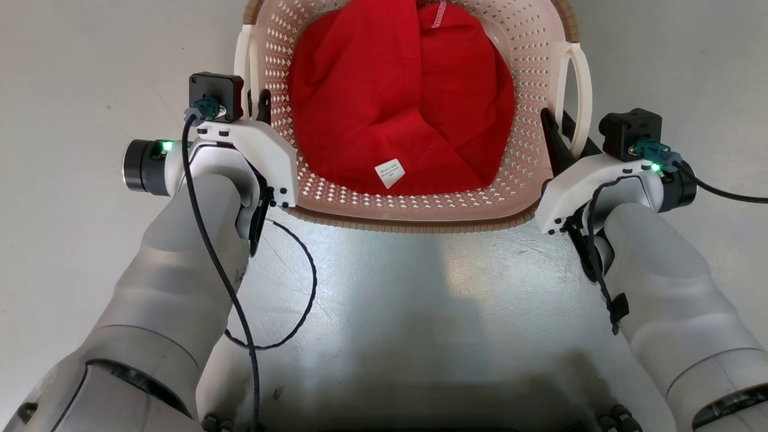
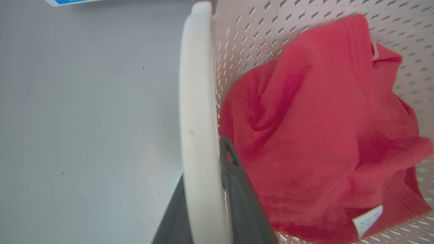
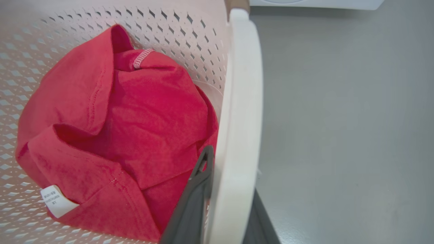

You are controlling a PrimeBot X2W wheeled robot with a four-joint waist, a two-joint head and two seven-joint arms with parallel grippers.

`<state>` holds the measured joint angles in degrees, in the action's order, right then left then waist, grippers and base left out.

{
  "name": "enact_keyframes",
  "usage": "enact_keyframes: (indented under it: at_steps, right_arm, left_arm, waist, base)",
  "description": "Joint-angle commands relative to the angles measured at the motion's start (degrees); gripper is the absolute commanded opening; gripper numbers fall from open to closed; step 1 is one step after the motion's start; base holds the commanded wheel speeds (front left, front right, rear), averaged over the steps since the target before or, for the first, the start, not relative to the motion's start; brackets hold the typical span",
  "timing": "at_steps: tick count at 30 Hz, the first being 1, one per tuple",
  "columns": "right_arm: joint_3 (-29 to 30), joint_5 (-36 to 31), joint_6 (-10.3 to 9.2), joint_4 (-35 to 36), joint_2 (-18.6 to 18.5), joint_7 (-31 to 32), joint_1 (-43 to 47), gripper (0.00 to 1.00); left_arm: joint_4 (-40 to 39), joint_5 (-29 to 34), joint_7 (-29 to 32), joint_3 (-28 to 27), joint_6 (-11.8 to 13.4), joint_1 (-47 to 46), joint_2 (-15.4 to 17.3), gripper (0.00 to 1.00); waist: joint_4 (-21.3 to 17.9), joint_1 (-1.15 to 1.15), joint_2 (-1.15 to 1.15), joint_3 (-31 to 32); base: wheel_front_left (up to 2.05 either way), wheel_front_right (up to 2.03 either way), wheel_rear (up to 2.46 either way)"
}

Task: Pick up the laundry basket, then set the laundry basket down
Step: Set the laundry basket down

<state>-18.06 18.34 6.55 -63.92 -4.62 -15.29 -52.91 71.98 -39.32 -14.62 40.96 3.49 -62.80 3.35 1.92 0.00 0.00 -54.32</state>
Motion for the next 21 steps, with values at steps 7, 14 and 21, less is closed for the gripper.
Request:
enact_keyframes:
  at_steps: [7, 14, 21]
  right_arm:
    - [-1.07, -0.42, 0.94, -0.73, 1.74, 0.29, 3.17, 1.0]
    - [-0.77, -0.04, 0.94, -0.54, 1.74, 0.29, 3.02, 1.0]
    - [0.46, -1.09, 0.94, 0.76, 1.74, 0.29, 3.16, 1.0]
  left_arm:
    - [-0.68, 0.94, -0.38, -1.5, 0.29, 0.32, 1.52, 0.75]
    - [-0.87, 1.34, -0.38, -2.26, 0.31, 1.09, 1.47, 1.0]
    - [-1.05, 1.56, -0.38, -3.26, 0.52, 1.57, 1.43, 1.0]
  waist:
    - [0.19, 0.0, 0.0, -0.11]
    - [0.16, 0.0, 0.0, 0.04]
    - [0.1, 0.0, 0.0, 0.63]
  base:
    - [0.0, 0.0, 0.0]
    - [0.0, 0.0, 0.0]
    - [0.0, 0.0, 0.0]
